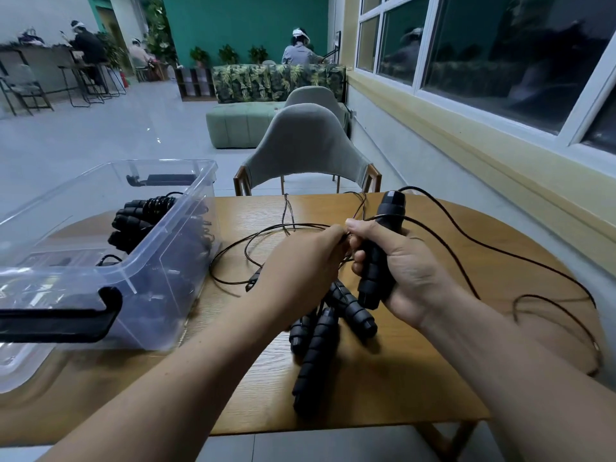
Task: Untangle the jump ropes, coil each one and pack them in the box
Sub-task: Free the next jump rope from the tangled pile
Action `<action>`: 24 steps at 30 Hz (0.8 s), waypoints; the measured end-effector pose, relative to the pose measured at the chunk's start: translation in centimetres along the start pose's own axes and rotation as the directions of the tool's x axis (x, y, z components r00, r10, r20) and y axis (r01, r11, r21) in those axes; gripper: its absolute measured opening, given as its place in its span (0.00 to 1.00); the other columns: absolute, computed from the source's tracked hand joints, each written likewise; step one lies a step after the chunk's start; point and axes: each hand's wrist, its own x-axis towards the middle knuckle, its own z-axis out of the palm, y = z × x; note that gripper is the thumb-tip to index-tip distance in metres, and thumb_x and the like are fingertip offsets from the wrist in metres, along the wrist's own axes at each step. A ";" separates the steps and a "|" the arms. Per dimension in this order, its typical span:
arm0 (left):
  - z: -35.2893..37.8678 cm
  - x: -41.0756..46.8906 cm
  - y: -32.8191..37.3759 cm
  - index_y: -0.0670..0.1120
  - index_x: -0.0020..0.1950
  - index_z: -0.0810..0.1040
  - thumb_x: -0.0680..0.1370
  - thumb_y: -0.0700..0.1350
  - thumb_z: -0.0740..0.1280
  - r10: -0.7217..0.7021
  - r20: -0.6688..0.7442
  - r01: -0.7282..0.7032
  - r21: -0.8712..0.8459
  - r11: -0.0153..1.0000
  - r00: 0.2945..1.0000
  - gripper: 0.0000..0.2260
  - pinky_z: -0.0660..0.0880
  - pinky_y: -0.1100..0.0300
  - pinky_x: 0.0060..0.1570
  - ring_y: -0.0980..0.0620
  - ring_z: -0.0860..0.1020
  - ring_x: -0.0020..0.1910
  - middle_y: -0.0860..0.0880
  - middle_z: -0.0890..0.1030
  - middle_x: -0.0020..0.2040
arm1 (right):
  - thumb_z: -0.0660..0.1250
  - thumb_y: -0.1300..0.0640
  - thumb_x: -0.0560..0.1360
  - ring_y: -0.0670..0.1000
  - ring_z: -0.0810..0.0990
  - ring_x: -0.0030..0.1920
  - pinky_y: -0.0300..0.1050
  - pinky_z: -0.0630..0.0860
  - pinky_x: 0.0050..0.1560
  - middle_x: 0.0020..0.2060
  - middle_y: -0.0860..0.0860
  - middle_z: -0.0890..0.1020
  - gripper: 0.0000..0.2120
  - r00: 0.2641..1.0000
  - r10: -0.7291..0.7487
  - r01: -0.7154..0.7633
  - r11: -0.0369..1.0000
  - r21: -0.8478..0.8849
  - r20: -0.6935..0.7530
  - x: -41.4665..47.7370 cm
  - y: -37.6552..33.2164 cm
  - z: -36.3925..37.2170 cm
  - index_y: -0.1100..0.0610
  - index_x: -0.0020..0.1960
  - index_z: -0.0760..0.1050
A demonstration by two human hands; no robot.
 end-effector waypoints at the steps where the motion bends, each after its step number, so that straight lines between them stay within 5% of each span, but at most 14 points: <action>1: 0.0 0.0 -0.1 0.49 0.54 0.75 0.86 0.58 0.54 0.006 -0.005 -0.006 -0.014 1.000 1.000 0.16 0.75 0.44 0.37 0.42 0.78 0.37 0.49 0.81 0.36 | 0.76 0.60 0.77 0.47 0.76 0.33 0.39 0.76 0.35 0.37 0.53 0.80 0.06 1.000 -0.012 0.012 1.000 -0.005 -0.004 0.1 -0.3 -0.1 0.59 0.49 0.80; 15: -0.8 0.6 -2.7 0.50 0.51 0.81 0.85 0.48 0.67 -0.058 -0.055 0.051 -0.118 0.992 0.997 0.05 0.76 0.54 0.39 0.54 0.79 0.37 0.55 0.84 0.38 | 0.70 0.58 0.81 0.41 0.76 0.34 0.33 0.72 0.36 0.37 0.44 0.79 0.07 0.970 -0.191 0.223 0.946 0.235 -0.153 0.7 -8.7 -6.0 0.53 0.44 0.77; 24: -1.2 0.8 -2.8 0.54 0.54 0.79 0.88 0.56 0.57 -0.156 -0.027 0.150 -0.169 0.974 0.987 0.12 0.79 0.49 0.44 0.55 0.81 0.37 0.57 0.83 0.35 | 0.74 0.55 0.80 0.41 0.78 0.34 0.34 0.74 0.37 0.39 0.45 0.82 0.08 0.960 -0.154 0.221 0.930 0.295 -0.235 0.8 -8.4 -7.2 0.53 0.45 0.76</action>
